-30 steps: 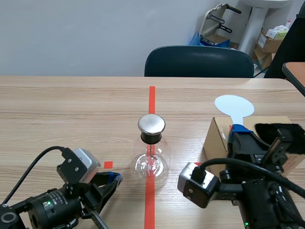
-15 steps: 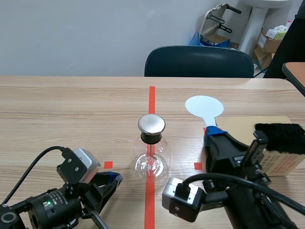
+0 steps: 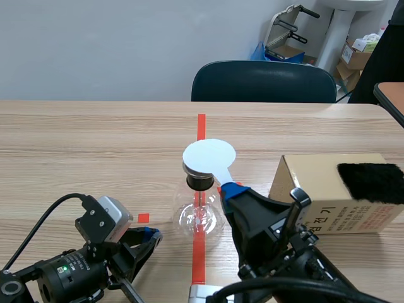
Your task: Do the electroscope experiment
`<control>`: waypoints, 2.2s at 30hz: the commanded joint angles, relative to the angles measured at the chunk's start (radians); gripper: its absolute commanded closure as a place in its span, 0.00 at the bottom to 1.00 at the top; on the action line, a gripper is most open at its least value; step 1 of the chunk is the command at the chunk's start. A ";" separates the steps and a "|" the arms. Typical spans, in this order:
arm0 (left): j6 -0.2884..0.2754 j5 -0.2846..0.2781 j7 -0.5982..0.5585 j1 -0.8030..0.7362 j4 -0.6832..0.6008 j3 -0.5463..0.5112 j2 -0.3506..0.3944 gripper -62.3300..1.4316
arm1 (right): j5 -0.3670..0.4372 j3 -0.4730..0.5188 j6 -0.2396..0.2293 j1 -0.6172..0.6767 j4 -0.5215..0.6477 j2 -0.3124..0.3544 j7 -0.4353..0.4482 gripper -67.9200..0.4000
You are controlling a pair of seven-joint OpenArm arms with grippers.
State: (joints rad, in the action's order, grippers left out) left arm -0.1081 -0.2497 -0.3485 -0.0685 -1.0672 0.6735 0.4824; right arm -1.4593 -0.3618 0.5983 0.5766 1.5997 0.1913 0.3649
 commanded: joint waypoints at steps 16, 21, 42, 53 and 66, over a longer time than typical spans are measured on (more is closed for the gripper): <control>-0.006 0.000 -0.016 0.008 -0.016 -0.003 -0.005 0.92 | -0.002 0.003 0.011 -0.012 0.009 0.003 -0.016 0.97; -0.006 0.000 -0.016 0.008 -0.016 -0.003 -0.005 0.92 | -0.002 0.003 0.011 -0.012 0.009 0.003 -0.112 0.97; -0.006 0.000 -0.016 0.008 -0.016 -0.003 -0.005 0.92 | -0.002 0.003 0.011 -0.012 0.009 0.003 -0.510 0.97; -0.006 0.000 -0.017 0.008 -0.016 -0.003 -0.005 0.92 | -0.002 0.003 0.011 -0.012 0.009 0.003 -0.509 0.97; -0.007 0.001 -0.018 0.008 -0.016 -0.003 -0.005 0.92 | -0.002 0.003 0.011 -0.012 0.009 0.003 -0.509 0.97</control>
State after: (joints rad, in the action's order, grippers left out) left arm -0.1081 -0.2497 -0.3485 -0.0685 -1.0672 0.6735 0.4824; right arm -1.4593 -0.3618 0.5983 0.5766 1.5997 0.1913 -0.1394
